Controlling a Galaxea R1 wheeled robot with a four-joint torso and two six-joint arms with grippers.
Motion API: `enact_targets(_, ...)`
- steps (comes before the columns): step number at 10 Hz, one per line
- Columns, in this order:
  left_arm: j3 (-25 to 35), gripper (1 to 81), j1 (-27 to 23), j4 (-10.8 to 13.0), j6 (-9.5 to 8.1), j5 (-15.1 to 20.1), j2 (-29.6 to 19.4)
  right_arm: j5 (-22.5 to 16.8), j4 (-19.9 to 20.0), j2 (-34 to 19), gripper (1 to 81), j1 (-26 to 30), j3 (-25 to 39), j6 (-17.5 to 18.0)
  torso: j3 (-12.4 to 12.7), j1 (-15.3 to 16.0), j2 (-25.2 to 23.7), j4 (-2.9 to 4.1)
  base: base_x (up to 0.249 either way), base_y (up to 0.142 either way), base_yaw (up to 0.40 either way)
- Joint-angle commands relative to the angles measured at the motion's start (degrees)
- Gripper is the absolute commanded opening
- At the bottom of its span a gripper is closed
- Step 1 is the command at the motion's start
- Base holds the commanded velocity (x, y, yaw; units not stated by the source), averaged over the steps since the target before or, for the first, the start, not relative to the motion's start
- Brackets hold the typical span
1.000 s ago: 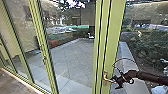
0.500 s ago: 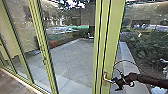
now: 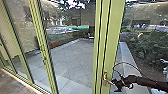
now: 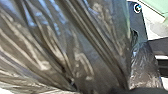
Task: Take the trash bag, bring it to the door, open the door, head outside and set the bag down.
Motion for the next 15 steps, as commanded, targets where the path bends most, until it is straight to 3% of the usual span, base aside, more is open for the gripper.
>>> enact_targets(1,-0.65,1.0,-2.01,-0.29,0.11,4.7,0.64,-8.02,-1.86,5.47,81.1,-0.28,-4.06,0.93,0.0,0.0,0.0,0.0,0.0,0.0,0.0)
enact_targets(6,-0.65,1.0,-2.01,-0.2,0.11,5.14,0.64,-7.41,-6.7,8.81,81.1,-5.11,-6.09,0.84,0.02,0.0,-0.02,0.0,0.0,0.0,0.0)
enact_targets(13,-0.65,1.0,-1.92,-0.29,0.11,5.14,0.64,-8.02,-8.19,12.15,81.1,-6.97,-11.19,0.67,0.13,-0.15,-0.13,-0.06,0.0,0.0,0.0)
enact_targets(15,-0.65,1.0,-1.92,-0.29,0.11,5.22,0.55,-8.02,-8.02,11.9,81.1,-6.79,-11.36,0.66,-3.07,-0.2,-0.18,-0.09,0.0,0.0,0.0)
